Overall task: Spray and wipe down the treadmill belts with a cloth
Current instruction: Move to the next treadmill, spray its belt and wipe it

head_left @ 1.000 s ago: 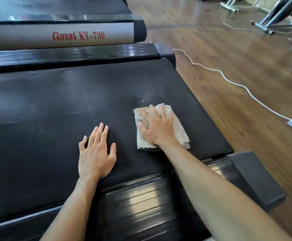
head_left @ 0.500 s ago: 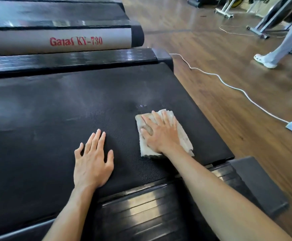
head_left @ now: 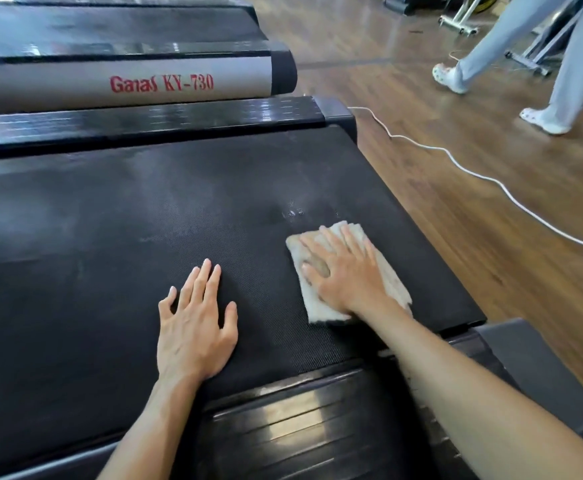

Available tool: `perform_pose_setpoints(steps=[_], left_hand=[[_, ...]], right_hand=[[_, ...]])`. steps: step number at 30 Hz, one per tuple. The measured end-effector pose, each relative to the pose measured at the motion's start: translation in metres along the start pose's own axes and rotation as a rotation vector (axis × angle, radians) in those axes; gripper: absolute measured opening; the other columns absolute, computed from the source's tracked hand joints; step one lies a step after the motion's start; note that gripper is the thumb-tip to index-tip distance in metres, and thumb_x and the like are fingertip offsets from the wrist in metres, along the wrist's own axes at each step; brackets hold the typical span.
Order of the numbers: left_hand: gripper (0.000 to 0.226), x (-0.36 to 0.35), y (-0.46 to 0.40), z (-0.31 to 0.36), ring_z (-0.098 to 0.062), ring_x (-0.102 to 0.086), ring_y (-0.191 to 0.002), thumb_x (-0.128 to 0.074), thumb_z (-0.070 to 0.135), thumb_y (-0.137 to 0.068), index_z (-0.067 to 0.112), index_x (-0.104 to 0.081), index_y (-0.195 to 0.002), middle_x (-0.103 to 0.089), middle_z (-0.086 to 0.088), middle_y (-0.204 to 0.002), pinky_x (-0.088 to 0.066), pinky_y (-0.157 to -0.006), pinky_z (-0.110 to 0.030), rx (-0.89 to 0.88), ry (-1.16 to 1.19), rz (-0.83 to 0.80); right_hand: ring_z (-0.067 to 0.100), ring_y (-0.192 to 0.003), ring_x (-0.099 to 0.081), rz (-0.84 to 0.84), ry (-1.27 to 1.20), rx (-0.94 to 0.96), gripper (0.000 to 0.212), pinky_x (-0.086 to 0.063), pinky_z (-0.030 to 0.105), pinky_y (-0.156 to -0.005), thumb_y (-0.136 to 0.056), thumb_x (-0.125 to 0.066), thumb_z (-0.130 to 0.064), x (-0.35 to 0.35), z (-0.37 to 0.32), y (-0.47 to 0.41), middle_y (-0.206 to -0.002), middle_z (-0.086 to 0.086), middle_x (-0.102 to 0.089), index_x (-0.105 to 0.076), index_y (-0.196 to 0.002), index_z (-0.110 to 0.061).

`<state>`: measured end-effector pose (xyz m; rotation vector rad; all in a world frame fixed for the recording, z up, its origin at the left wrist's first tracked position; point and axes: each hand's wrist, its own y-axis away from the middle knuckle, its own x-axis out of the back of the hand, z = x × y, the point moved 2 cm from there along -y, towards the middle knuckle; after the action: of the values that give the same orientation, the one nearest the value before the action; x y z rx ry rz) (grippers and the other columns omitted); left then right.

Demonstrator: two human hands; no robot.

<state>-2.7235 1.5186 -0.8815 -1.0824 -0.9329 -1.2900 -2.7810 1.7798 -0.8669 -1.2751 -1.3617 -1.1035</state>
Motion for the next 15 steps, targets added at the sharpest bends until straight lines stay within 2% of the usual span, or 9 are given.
perform_pose_setpoints(steps=[4, 8, 10, 12, 15], left_hand=[[0.076, 0.000, 0.000, 0.000, -0.006, -0.003, -0.156, -0.016, 0.054, -0.091, 0.025, -0.021, -0.161, -0.008, 0.010, -0.170, -0.009, -0.124, -0.041, -0.001, -0.016, -0.006], [0.078, 0.001, 0.000, 0.000, -0.005, -0.002, -0.156, -0.013, 0.056, -0.090, 0.026, -0.021, -0.162, -0.006, 0.011, -0.170, -0.009, -0.125, -0.040, 0.003, -0.005, -0.005], [0.078, 0.000, 0.000, 0.001, -0.004, -0.001, -0.155, -0.012, 0.056, -0.090, 0.025, -0.022, -0.162, -0.006, 0.012, -0.170, -0.009, -0.124, -0.040, 0.001, 0.005, 0.001], [0.077, -0.001, 0.000, 0.000, -0.005, -0.003, -0.156, -0.013, 0.055, -0.091, 0.025, -0.023, -0.161, -0.008, 0.011, -0.170, -0.010, -0.124, -0.041, 0.003, 0.012, 0.007], [0.077, -0.001, 0.001, 0.000, -0.006, -0.003, -0.156, -0.012, 0.055, -0.091, 0.025, -0.021, -0.162, -0.008, 0.010, -0.170, -0.012, -0.125, -0.042, 0.004, -0.004, 0.000]], right_hand=[[0.028, -0.158, 0.009, -0.071, 0.031, -0.048, 0.060, 0.009, 0.058, -0.123, -0.102, -0.023, -0.060, -0.001, -0.038, -0.059, -0.173, -0.006, -0.009, -0.018, -0.161, -0.048], [0.023, -0.159, 0.012, -0.057, -0.007, 0.162, 0.063, 0.010, 0.055, -0.124, -0.098, -0.027, -0.063, -0.003, -0.068, -0.015, -0.173, -0.009, -0.010, -0.019, -0.159, -0.052], [0.015, -0.158, 0.016, -0.089, -0.060, 0.295, 0.060, 0.014, 0.050, -0.125, -0.100, -0.036, -0.062, -0.001, -0.054, 0.024, -0.172, -0.015, -0.006, -0.019, -0.158, -0.056], [0.010, -0.158, 0.013, -0.084, -0.068, 0.372, 0.058, 0.012, 0.046, -0.127, -0.100, -0.037, -0.063, 0.002, -0.029, 0.046, -0.172, -0.019, -0.007, -0.022, -0.156, -0.059], [0.011, -0.159, 0.006, -0.066, -0.010, 0.291, 0.061, 0.001, 0.049, -0.127, -0.095, -0.024, -0.067, 0.005, 0.007, 0.023, -0.171, -0.018, -0.014, -0.024, -0.156, -0.057]])
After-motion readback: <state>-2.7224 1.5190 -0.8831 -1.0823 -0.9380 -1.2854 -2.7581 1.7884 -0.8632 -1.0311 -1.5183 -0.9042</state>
